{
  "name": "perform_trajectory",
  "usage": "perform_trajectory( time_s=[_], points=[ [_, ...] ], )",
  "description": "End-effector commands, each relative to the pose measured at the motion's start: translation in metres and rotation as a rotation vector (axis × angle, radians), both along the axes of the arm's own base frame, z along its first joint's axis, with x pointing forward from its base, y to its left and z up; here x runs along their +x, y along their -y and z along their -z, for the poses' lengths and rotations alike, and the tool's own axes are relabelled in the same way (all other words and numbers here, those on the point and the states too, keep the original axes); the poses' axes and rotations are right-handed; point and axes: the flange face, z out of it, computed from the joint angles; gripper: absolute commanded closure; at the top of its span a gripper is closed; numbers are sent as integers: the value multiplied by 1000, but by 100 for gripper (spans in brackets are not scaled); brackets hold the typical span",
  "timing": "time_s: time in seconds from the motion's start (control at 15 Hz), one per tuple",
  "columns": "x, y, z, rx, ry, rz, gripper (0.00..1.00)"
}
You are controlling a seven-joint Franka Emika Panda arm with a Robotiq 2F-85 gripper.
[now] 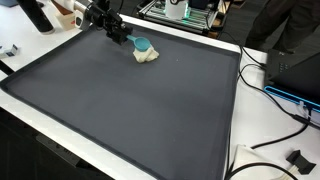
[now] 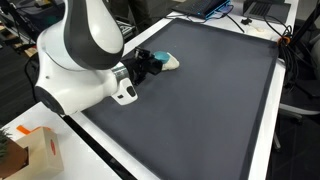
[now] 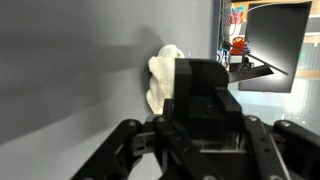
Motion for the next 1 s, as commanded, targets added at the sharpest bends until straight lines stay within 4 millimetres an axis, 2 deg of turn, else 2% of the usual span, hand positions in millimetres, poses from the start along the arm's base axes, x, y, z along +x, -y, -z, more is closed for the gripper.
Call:
perform_trajectory(
  time_s=[0.0,0.4,0.53,0.93],
  points=[
    [-2,6,18,-156,15,-14,75],
    [20,-21,17,-185,27,-74,75],
    [24,-24,19,-201,24,-87,75],
    [14,6,10,-248,20,-26,75]
  ],
)
